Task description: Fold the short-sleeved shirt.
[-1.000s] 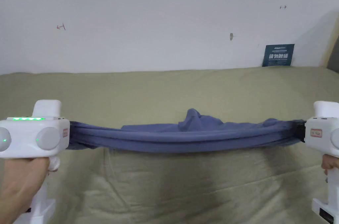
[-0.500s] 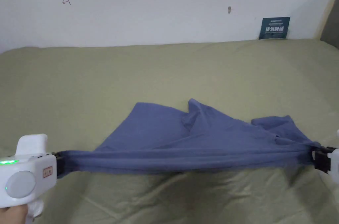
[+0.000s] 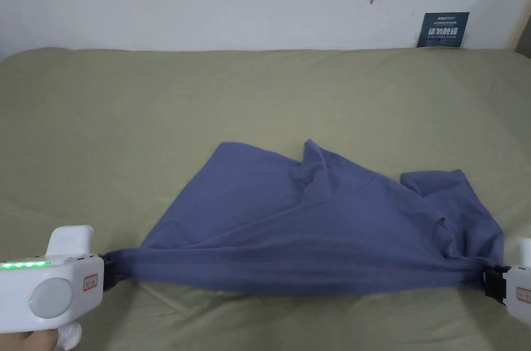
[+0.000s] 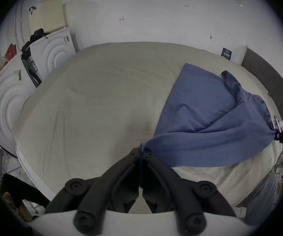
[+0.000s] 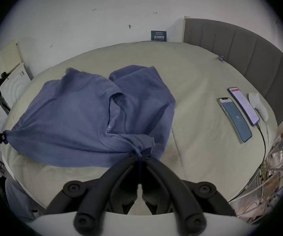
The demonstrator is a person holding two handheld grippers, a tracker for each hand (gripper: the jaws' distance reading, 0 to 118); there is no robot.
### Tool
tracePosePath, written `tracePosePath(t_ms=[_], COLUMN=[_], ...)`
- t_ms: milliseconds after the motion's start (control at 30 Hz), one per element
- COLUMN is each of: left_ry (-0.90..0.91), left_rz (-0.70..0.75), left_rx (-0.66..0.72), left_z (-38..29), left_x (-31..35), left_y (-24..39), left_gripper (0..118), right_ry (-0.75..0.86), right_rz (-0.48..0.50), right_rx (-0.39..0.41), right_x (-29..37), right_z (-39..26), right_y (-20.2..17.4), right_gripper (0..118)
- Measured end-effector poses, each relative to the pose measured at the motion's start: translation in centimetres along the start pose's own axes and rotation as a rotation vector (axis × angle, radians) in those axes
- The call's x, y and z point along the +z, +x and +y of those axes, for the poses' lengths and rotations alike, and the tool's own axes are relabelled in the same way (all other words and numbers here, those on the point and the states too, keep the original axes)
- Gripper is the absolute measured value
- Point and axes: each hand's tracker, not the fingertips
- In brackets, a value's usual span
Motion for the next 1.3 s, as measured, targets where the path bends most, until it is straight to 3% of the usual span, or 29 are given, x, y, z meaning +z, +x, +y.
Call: tracePosePath(t_ms=[33, 67, 100, 133, 167, 200, 233, 267, 333, 400, 433, 467, 500, 567, 700, 1000, 1033, 1100, 1133, 1167, 1200, 1233, 1300], left_ry=[0.005, 0.009, 0.021, 0.054, 0.075, 0.075, 0.107, 0.113, 0.11, 0.123, 0.127, 0.129, 0.122, 0.084, 0.088, 0.065, 0.053, 0.022, -0.001, -0.041, -0.069, -0.046, -0.071], left_rz=[-0.008, -0.014, -0.024, -0.029, -0.033, -0.052, -0.058, -0.053, -0.06, -0.074, -0.079, -0.079, -0.08, -0.134, -0.113, -0.084, -0.11, -0.183, -0.212, -0.231, -0.23, -0.19, -0.177], left_rx=[0.001, 0.004, 0.014, 0.026, 0.043, 0.061, 0.069, 0.069, 0.065, 0.044, 0.026, 0.011, 0.009, 0.031, 0.046, 0.081, 0.084, 0.078, 0.06, 0.051, 0.053, 0.039, 0.006], left_z=[-0.1, -0.1, 0.0, -0.1, -0.1, -0.1, -0.3, -0.1, -0.4, -1.1, -1.4, -1.7, -2.2, -3.6, -5.2, -3.4, -2.8, -1.7, -1.3, -1.1, -1.1, -0.9, -0.5], left_x=[0.3, 0.6, 1.0, 1.7, 2.0, 2.3, 3.0, 3.5, 4.3, 5.4, 5.1, 5.3, 5.3, 4.8, 4.1, 2.1, 1.6, 1.0, 0.2, -0.7, -1.9, -1.7, -3.0], left_y=[-0.1, 0.0, 0.0, 0.0, 0.0, 0.0, 0.1, 0.3, 1.0, 1.9, 1.5, 1.8, 2.1, 1.3, 0.1, -4.3, -4.7, -4.8, -5.0, -4.9, -4.7, -3.7, -3.1], left_gripper=[5, 13, 20, 20, 69, 107, 118, 113, 110, 94, 70, 10, 0, 0, 0, 0, 1, 15, 15, 69, 109, 118, 112], right_ry=[0.006, 0.016, 0.028, 0.049, 0.061, 0.074, 0.19, 0.125, 0.16, 0.188, 0.203, 0.216, 0.214, 0.205, 0.225, 0.193, 0.194, 0.19, 0.188, 0.183, 0.175, 0.167, 0.153], right_rz=[0.0, -0.008, -0.011, -0.005, 0.001, 0.013, 0.03, 0.033, 0.07, 0.103, 0.136, 0.159, 0.153, 0.227, 0.221, 0.261, 0.261, 0.269, 0.271, 0.271, 0.271, 0.271, 0.267], right_rx=[0.004, 0.006, -0.006, -0.029, -0.048, -0.054, -0.079, -0.04, 0.02, 0.05, 0.075, 0.091, 0.115, 0.173, 0.201, 0.206, 0.214, 0.231, 0.234, 0.237, 0.236, 0.231, 0.226], right_x=[0.3, 0.6, 1.3, 2.0, 2.4, 3.1, 4.8, 5.4, 5.8, 6.8, 7.2, 5.0, 4.4, 4.6, 6.4, 4.2, 4.2, 4.2, 4.2, 4.1, 3.9, 3.7, 3.3], right_z=[0.2, 0.3, 0.6, 0.9, 1.1, 1.1, 1.7, 1.9, 0.9, 0.1, -0.3, -0.6, -1.4, -3.1, -4.8, -4.2, -4.3, -4.4, -4.5, -4.5, -4.5, -4.5, -4.6], right_y=[-0.1, -0.1, -0.2, -0.3, -0.6, -1.1, -1.7, -2.7, -5.8, -8.9, -10.3, -10.4, -11.9, -14.5, -18.9, -21.3, -21.5, -21.7, -21.7, -21.8, -21.8, -21.7, -21.4], right_gripper=[19, 38, 47, 47, 93, 118, 114, 108, 108, 96, 72, 15, 0, 0, 0, 0, 0, 0, 0, 0, 0, 0, 0])
